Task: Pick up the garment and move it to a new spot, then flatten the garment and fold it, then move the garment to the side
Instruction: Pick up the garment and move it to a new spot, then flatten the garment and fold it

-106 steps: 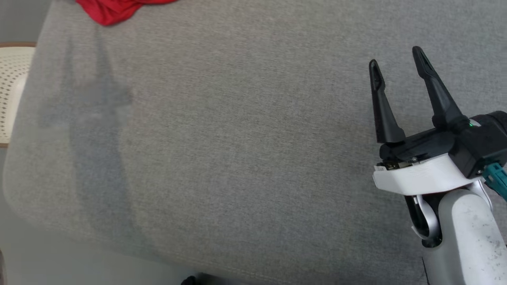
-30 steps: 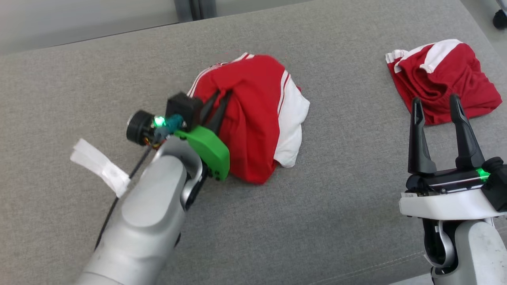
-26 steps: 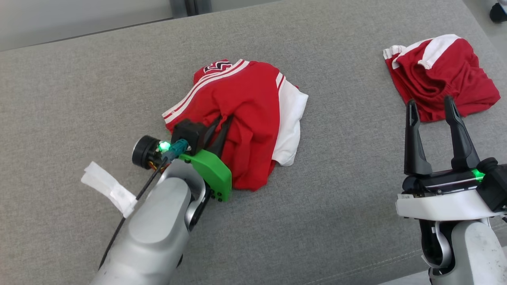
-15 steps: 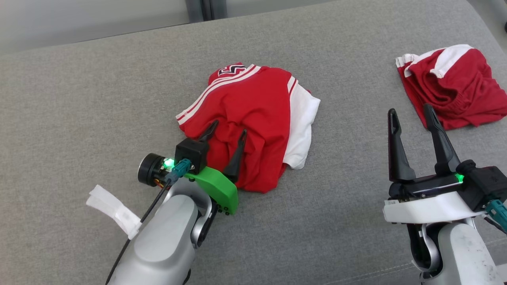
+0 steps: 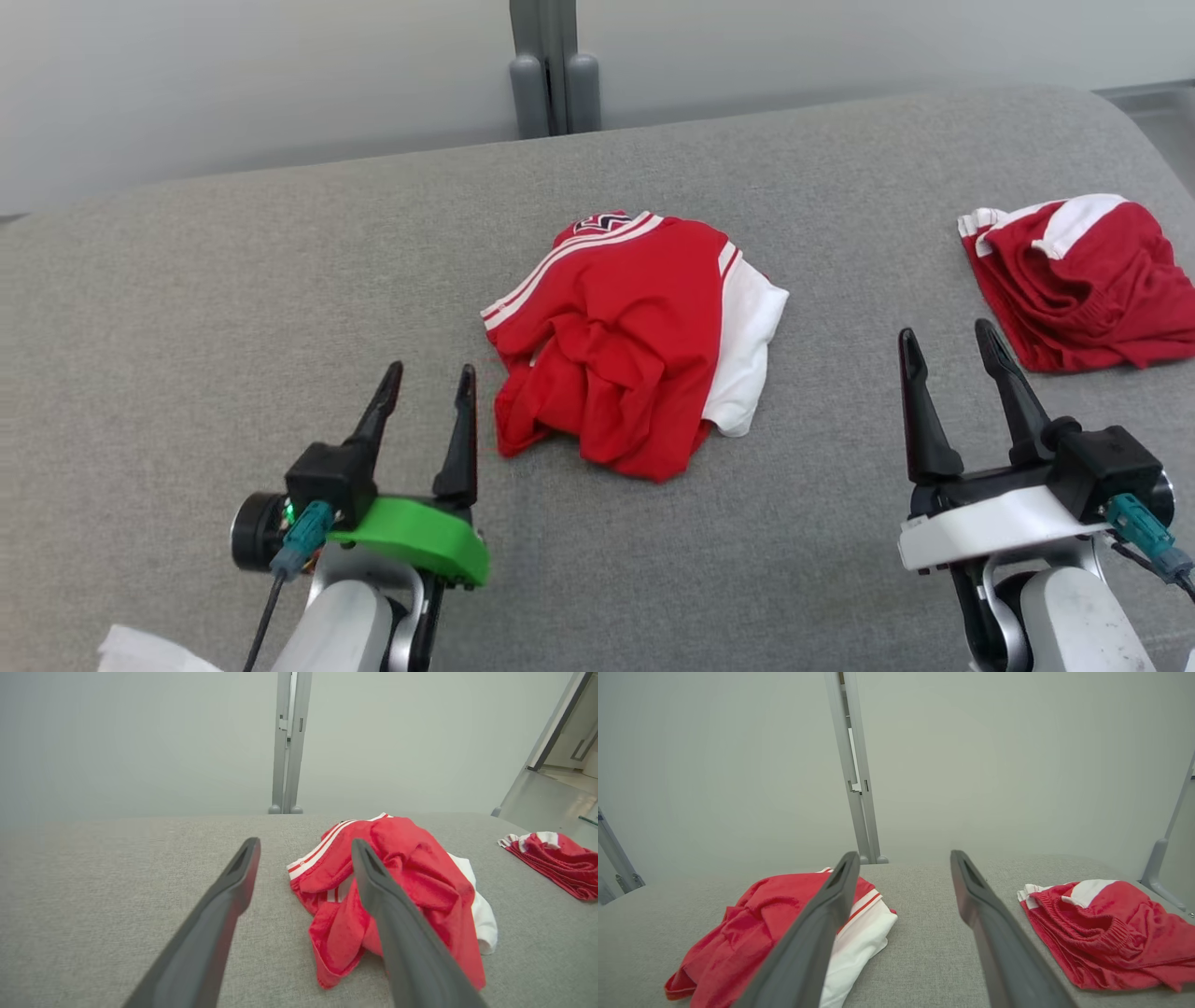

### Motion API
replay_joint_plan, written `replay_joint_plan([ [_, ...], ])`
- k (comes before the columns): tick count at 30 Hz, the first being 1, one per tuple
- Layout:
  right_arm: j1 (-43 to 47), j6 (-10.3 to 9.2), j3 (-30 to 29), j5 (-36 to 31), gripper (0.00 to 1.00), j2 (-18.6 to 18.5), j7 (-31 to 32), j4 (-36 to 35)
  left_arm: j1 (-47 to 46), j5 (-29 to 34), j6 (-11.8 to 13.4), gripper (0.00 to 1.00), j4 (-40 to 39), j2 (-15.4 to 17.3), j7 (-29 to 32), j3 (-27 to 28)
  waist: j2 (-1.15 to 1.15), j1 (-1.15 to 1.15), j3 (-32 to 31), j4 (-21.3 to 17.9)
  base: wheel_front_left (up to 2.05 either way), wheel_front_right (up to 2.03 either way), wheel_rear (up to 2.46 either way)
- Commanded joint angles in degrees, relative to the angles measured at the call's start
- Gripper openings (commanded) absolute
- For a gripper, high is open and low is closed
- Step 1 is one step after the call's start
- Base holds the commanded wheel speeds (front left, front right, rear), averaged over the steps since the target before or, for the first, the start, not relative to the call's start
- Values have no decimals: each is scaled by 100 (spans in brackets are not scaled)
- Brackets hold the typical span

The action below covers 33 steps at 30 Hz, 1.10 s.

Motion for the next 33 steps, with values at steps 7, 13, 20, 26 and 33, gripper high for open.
replay_joint_plan([
  [7,303,0,-12,125,100,-12,-73,213,861,84,170,100,-592,-50,-2,735,0,0,-413,412,0,0,0],
  [13,325,0,15,217,100,-13,-127,360,1224,286,135,100,-804,-127,-2,1018,0,0,-440,509,0,0,0],
  [20,241,0,109,309,100,-13,-155,631,1350,433,18,100,-827,-184,-2,1207,0,0,-453,541,0,0,0],
  [26,169,0,116,282,100,-13,-171,795,1358,506,-43,100,-793,-212,-2,1291,0,0,-456,539,0,0,0],
  [33,111,0,96,270,100,-13,-173,867,1337,543,-68,100,-745,-233,-2,1319,0,0,-443,546,0,0,0],
])
